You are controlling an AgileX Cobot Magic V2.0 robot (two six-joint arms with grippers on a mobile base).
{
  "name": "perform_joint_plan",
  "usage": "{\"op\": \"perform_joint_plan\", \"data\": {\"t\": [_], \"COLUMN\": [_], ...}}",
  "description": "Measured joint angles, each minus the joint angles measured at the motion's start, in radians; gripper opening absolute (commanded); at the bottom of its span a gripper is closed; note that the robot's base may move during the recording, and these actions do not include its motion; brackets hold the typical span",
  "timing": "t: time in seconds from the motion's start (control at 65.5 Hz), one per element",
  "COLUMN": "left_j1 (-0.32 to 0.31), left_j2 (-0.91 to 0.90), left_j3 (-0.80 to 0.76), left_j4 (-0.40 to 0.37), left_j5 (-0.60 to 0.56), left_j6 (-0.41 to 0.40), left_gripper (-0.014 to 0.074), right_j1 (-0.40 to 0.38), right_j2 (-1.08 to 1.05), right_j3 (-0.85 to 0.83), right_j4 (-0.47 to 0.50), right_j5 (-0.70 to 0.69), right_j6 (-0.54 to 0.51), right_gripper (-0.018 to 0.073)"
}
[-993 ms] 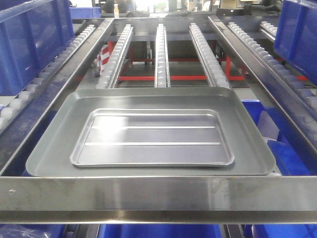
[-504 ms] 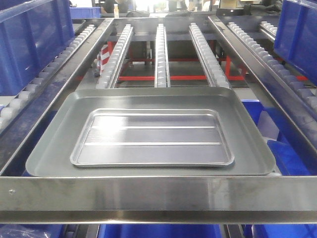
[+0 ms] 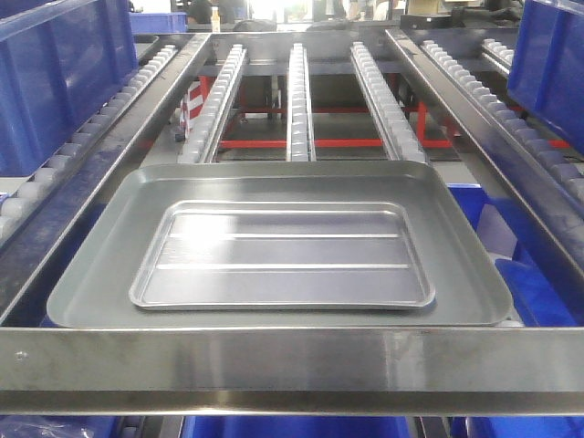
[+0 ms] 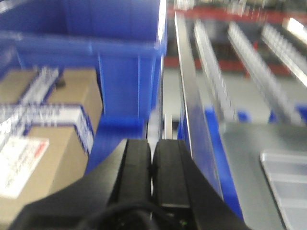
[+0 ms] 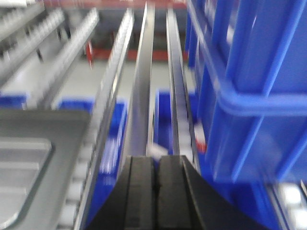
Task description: Grab silver tray and place in blue box
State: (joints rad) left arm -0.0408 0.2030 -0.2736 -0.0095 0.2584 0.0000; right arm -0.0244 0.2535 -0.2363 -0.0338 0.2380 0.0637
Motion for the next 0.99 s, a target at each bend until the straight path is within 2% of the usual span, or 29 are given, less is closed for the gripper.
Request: {"op": "perform_joint_plan", "data": {"t": [0.153, 0.229, 0.351, 0.458, 0.626, 0.718, 0.779, 0.84, 0.871, 0.917, 0.947, 0.962, 0.993], "left_j1": [0.000, 0.000, 0.000, 0.000, -0.007, -0.059, -0.137, -0.213, -0.253, -0.323, -0.361, -0.379, -0.422], "left_j2": [0.262, 0.389, 0.568, 0.693, 0.862, 0.916, 0.941, 0.966, 0.987, 1.017, 1.040, 1.058, 1.081], "left_j3": [-0.184, -0.233, -0.254, -0.254, -0.289, -0.326, -0.351, -0.382, -0.398, -0.425, -0.441, -0.449, -0.466], "left_j4": [-0.011, -0.026, -0.092, -0.162, -0.266, -0.279, -0.266, -0.216, -0.152, -0.043, 0.037, 0.099, 0.175], "left_j5": [0.275, 0.342, 0.361, 0.381, 0.338, 0.321, 0.294, 0.283, 0.280, 0.285, 0.296, 0.303, 0.319], "left_j6": [0.000, 0.000, 0.000, 0.000, 0.000, 0.000, -0.006, -0.088, -0.154, -0.285, -0.410, -0.461, -0.556], "left_gripper": [-0.0008, -0.0007, -0.0008, -0.0008, -0.0005, -0.0006, -0.0006, -0.0006, -0.0006, -0.0006, -0.0006, -0.0006, -0.0006], "right_j1": [0.000, 0.000, 0.000, 0.000, 0.011, 0.051, 0.108, 0.162, 0.197, 0.239, 0.266, 0.279, 0.310], "right_j2": [0.274, 0.418, 0.609, 0.712, 0.842, 0.891, 0.920, 0.944, 0.962, 0.985, 1.003, 1.013, 1.038], "right_j3": [-0.118, -0.161, -0.193, -0.195, -0.231, -0.276, -0.309, -0.341, -0.361, -0.385, -0.402, -0.415, -0.433], "right_j4": [0.004, 0.016, 0.048, 0.139, 0.270, 0.288, 0.292, 0.292, 0.287, 0.256, 0.234, 0.208, 0.154], "right_j5": [0.124, 0.188, 0.242, 0.244, 0.253, 0.270, 0.270, 0.262, 0.257, 0.245, 0.240, 0.238, 0.238], "right_j6": [0.000, 0.000, -0.002, -0.002, -0.002, -0.002, 0.001, 0.033, 0.059, 0.127, 0.175, 0.200, 0.254], "right_gripper": [0.0052, 0.0052, 0.0052, 0.0052, 0.0057, 0.0062, 0.0080, 0.0080, 0.0080, 0.0080, 0.0080, 0.0080, 0.0080]}}
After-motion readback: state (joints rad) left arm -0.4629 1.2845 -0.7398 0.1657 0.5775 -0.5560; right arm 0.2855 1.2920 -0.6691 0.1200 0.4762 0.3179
